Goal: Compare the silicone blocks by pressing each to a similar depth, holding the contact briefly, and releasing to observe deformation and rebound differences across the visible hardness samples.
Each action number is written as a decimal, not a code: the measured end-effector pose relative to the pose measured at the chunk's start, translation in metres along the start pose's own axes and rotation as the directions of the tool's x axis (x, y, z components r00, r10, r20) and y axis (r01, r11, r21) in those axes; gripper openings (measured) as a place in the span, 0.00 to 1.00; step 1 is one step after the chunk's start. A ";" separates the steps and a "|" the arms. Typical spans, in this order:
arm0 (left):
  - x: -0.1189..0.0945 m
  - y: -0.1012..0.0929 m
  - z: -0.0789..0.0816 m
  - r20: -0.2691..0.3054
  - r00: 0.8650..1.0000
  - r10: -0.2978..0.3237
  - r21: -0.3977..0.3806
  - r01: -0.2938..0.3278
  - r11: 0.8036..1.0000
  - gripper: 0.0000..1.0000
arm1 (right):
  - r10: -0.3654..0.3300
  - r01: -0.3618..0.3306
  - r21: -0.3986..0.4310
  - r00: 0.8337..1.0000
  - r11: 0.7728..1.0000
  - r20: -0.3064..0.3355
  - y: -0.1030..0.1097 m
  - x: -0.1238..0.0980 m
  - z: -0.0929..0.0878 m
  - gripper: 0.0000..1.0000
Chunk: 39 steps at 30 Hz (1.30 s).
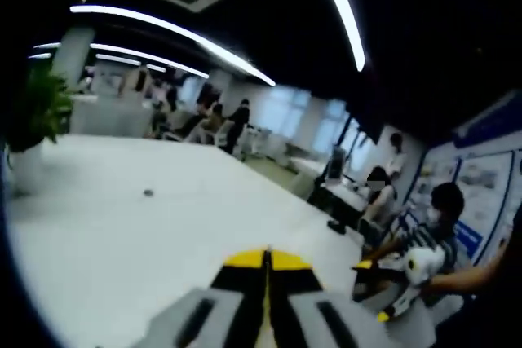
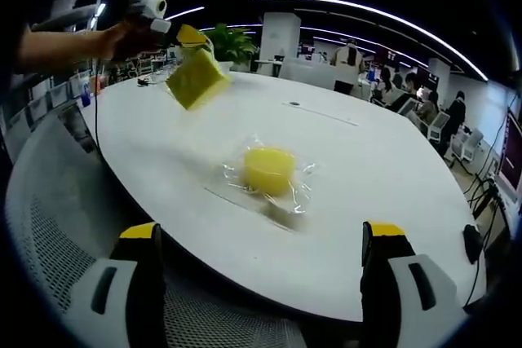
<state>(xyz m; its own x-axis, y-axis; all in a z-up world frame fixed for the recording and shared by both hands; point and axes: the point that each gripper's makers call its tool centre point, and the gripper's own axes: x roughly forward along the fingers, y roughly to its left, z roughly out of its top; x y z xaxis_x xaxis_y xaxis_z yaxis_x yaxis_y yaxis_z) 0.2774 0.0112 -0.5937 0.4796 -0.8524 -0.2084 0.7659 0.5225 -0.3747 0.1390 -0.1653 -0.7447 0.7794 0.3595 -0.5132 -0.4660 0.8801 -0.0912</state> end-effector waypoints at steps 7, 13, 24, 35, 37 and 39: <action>-0.005 -0.032 0.019 0.027 0.997 -0.068 0.017 0.067 0.998 0.00 | 0.012 -0.012 0.047 1.000 0.999 0.006 0.001 -0.002 0.005 0.96; -0.010 -0.052 0.027 0.039 0.992 -0.118 0.026 0.117 0.993 0.00 | 0.013 -0.015 0.054 0.999 0.998 0.041 0.003 -0.005 0.024 0.96; -0.022 -0.094 0.043 0.040 0.978 -0.205 0.065 0.203 0.977 0.00 | 0.167 -0.201 0.126 0.956 0.971 0.239 0.030 -0.007 0.097 0.88; -0.036 -0.143 0.066 0.091 0.946 -0.312 0.107 0.302 0.947 0.00 | 0.350 -0.452 0.174 0.840 0.875 0.415 0.089 -0.003 0.157 0.81; -0.039 -0.153 0.069 0.102 0.937 -0.334 0.116 0.322 0.940 0.00 | 0.367 -0.502 0.204 0.805 0.841 0.467 0.091 -0.007 0.171 0.81; -0.043 -0.161 0.072 0.105 0.930 -0.352 0.127 0.338 0.932 0.00 | 0.387 -0.536 0.198 0.776 0.821 0.498 0.093 -0.012 0.181 0.79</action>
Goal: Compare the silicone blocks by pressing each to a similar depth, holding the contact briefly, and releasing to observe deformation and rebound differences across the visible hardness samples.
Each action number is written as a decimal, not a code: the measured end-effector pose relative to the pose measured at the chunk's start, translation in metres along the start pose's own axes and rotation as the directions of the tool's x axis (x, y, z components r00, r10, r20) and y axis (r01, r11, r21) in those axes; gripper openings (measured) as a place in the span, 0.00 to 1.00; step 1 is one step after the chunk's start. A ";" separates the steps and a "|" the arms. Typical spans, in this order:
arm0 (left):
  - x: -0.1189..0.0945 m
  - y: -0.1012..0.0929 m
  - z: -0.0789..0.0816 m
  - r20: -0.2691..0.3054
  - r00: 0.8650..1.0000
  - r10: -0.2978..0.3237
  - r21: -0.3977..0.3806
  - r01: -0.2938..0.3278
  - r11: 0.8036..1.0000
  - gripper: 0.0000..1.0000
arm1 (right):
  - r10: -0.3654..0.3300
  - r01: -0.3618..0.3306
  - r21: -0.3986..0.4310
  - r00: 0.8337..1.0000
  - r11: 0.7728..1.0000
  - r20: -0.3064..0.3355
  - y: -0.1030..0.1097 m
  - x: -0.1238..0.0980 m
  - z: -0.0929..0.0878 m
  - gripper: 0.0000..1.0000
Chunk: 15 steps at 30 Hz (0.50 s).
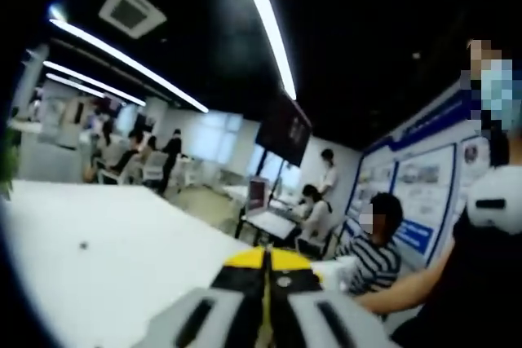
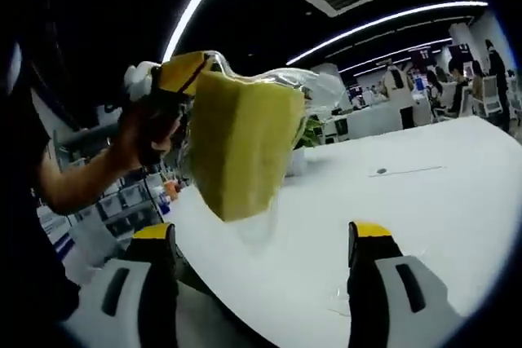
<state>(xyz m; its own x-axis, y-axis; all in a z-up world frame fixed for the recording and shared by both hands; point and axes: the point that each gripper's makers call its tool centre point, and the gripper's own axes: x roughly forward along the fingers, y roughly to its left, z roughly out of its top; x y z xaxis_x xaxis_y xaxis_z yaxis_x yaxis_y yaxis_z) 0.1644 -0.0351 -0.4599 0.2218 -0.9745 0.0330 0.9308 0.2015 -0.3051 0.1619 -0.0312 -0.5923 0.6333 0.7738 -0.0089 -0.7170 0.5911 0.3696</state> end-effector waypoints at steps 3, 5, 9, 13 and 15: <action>0.000 -0.009 0.003 0.001 1.000 -0.017 0.012 0.017 1.000 0.00 | 0.068 -0.070 0.043 0.997 0.997 0.032 0.013 0.003 0.012 0.76; -0.001 -0.015 0.005 0.011 0.999 -0.033 0.013 0.033 0.999 0.00 | 0.090 -0.094 0.061 0.994 0.994 0.055 0.017 0.004 0.019 0.72; -0.002 -0.020 0.010 0.035 0.998 -0.047 0.005 0.047 0.999 0.00 | 0.140 -0.145 0.066 0.987 0.987 0.075 0.026 0.005 0.027 0.61; -0.002 -0.020 0.011 0.054 0.998 -0.044 -0.029 0.046 0.999 0.00 | 0.162 -0.171 0.069 0.980 0.983 0.120 0.031 0.005 0.035 0.54; -0.001 -0.021 0.007 0.048 0.998 -0.047 -0.031 0.049 0.998 0.00 | 0.164 -0.177 0.075 0.975 0.981 0.153 0.031 0.003 0.042 0.48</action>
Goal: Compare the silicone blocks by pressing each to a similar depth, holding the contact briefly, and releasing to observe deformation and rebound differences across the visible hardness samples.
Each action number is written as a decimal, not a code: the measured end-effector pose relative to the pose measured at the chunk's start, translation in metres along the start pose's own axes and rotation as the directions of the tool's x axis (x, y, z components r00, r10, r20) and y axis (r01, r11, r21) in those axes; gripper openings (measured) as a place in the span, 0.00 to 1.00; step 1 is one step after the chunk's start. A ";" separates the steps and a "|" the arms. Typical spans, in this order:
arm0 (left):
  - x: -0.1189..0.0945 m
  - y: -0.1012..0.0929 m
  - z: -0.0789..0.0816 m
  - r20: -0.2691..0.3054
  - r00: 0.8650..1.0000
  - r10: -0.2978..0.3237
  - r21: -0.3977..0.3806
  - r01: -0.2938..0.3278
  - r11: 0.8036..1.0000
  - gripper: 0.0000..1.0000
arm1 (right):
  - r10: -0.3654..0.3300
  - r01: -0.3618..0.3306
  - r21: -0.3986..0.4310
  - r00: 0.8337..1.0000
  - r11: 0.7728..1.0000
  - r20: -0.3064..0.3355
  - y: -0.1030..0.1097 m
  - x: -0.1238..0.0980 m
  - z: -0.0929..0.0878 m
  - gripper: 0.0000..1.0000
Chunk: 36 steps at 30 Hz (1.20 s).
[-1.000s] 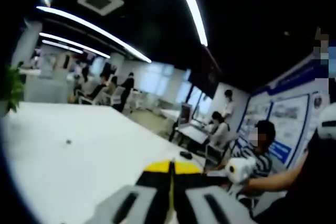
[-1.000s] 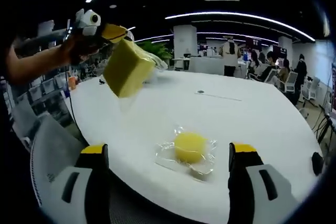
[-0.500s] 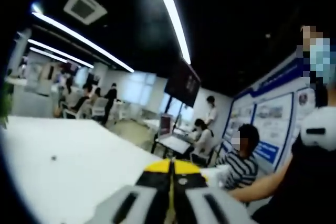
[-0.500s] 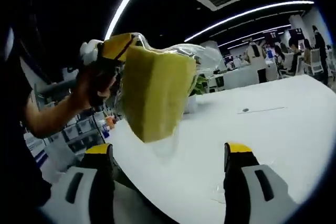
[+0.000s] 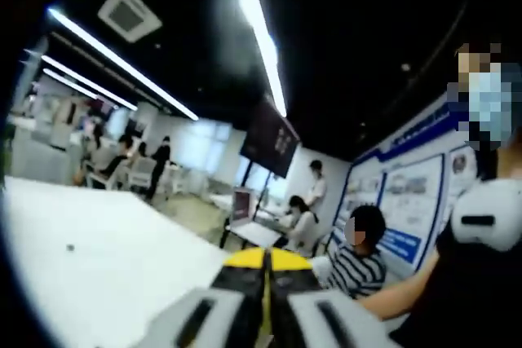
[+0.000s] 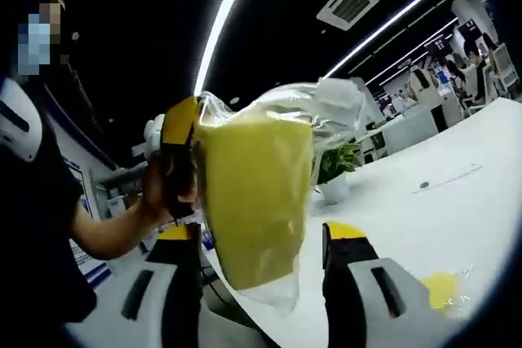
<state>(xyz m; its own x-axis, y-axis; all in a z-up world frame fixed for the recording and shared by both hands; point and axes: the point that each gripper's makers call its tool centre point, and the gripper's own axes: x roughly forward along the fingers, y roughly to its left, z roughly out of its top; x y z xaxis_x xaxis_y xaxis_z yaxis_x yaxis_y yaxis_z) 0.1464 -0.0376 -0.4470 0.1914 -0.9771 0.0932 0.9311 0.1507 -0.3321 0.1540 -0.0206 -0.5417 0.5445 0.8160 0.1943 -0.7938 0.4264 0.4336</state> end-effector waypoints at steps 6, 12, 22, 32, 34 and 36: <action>0.001 0.001 -0.001 0.013 1.000 0.017 0.019 -0.017 1.000 0.00 | 0.033 -0.034 -0.013 0.999 0.999 -0.031 0.006 -0.003 -0.005 0.35; 0.002 -0.001 0.001 0.031 0.999 0.012 0.018 -0.012 1.000 0.00 | 0.037 -0.037 -0.017 0.999 0.999 -0.015 0.010 -0.008 0.000 0.28; -0.009 -0.004 0.001 0.028 1.000 0.000 0.013 -0.001 1.000 0.00 | 0.050 -0.059 -0.051 0.985 0.997 -0.164 0.016 -0.018 0.007 0.15; -0.014 -0.016 0.000 0.013 0.999 -0.043 0.027 0.043 0.999 0.00 | 0.066 -0.074 -0.016 0.954 0.997 -0.292 0.031 -0.028 0.013 0.02; -0.014 -0.017 0.001 0.016 0.999 -0.047 0.021 0.047 0.999 0.00 | 0.070 -0.081 -0.023 0.950 0.996 -0.306 0.035 -0.029 0.014 0.02; -0.015 -0.019 0.001 0.016 0.999 -0.051 0.027 0.050 0.998 0.00 | 0.067 -0.082 -0.034 0.947 0.996 -0.315 0.038 -0.030 0.014 0.01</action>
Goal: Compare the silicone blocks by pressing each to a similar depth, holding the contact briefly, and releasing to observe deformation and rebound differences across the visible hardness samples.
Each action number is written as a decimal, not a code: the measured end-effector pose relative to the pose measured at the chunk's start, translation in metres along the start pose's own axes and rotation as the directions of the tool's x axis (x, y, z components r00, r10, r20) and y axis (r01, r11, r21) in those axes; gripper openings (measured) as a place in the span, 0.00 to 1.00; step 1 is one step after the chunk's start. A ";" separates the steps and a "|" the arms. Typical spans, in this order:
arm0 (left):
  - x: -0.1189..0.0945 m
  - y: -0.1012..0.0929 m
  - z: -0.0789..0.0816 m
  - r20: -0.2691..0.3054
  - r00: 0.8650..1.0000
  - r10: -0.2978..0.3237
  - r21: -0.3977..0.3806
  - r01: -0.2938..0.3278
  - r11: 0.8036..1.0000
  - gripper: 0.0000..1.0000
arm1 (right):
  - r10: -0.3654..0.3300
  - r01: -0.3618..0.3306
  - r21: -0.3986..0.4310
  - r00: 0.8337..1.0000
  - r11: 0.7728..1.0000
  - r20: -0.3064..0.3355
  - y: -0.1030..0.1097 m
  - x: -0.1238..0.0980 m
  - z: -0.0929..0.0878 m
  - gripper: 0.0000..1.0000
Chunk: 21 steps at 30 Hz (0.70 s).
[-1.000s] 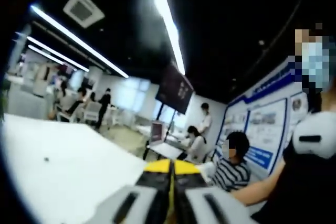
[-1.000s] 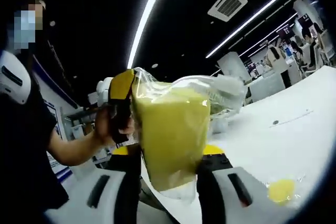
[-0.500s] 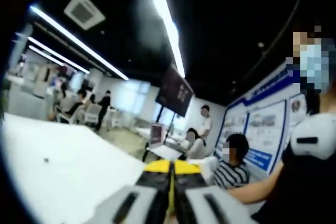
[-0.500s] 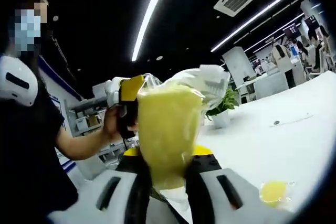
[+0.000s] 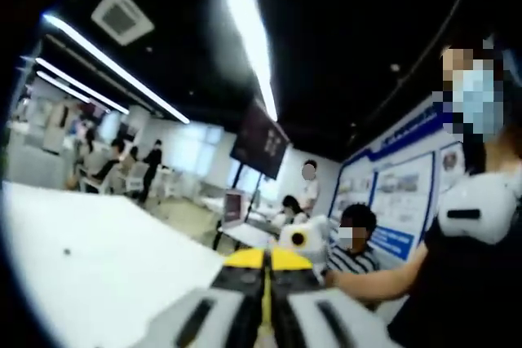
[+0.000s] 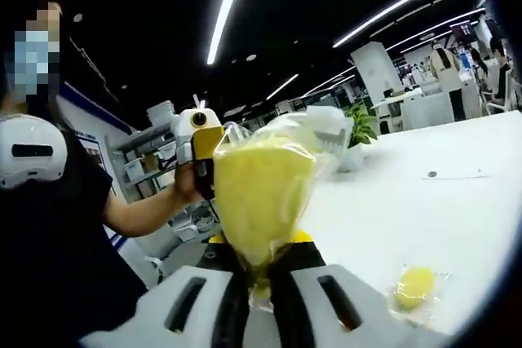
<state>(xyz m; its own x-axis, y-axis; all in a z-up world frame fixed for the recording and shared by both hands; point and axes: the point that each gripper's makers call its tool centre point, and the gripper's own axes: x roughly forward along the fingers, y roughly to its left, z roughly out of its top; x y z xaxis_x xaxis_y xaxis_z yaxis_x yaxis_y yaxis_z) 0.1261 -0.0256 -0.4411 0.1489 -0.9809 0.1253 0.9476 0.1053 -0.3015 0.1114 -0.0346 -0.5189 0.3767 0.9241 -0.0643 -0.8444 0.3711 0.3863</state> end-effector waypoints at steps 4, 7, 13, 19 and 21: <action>-0.001 -0.004 0.001 0.003 1.000 -0.005 0.004 0.005 1.000 0.00 | 0.017 -0.017 -0.001 1.000 1.000 -0.013 0.005 0.000 -0.001 0.01; -0.004 -0.004 0.002 0.006 1.000 -0.002 -0.005 0.002 1.000 0.00 | 0.039 -0.039 -0.005 0.999 0.999 -0.032 0.015 0.002 -0.002 0.01; -0.010 -0.002 0.004 0.016 1.000 0.005 -0.010 -0.005 1.000 0.00 | 0.043 -0.043 -0.016 0.998 0.999 -0.048 0.019 0.004 -0.002 0.01; -0.013 0.001 0.005 0.016 1.000 0.011 -0.009 -0.011 1.000 0.00 | 0.045 -0.046 -0.018 0.998 0.999 -0.054 0.020 0.005 -0.003 0.01; -0.014 0.002 0.004 0.015 1.000 0.014 -0.007 -0.014 1.000 0.00 | 0.050 -0.051 -0.016 0.997 0.999 -0.061 0.021 0.005 -0.004 0.01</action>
<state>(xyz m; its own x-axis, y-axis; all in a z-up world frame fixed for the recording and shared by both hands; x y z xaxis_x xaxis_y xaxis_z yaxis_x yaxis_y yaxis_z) 0.1273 -0.0112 -0.4392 0.1666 -0.9767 0.1355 0.9434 0.1179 -0.3101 0.0944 -0.0218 -0.5149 0.3103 0.9452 -0.1011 -0.8684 0.3252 0.3744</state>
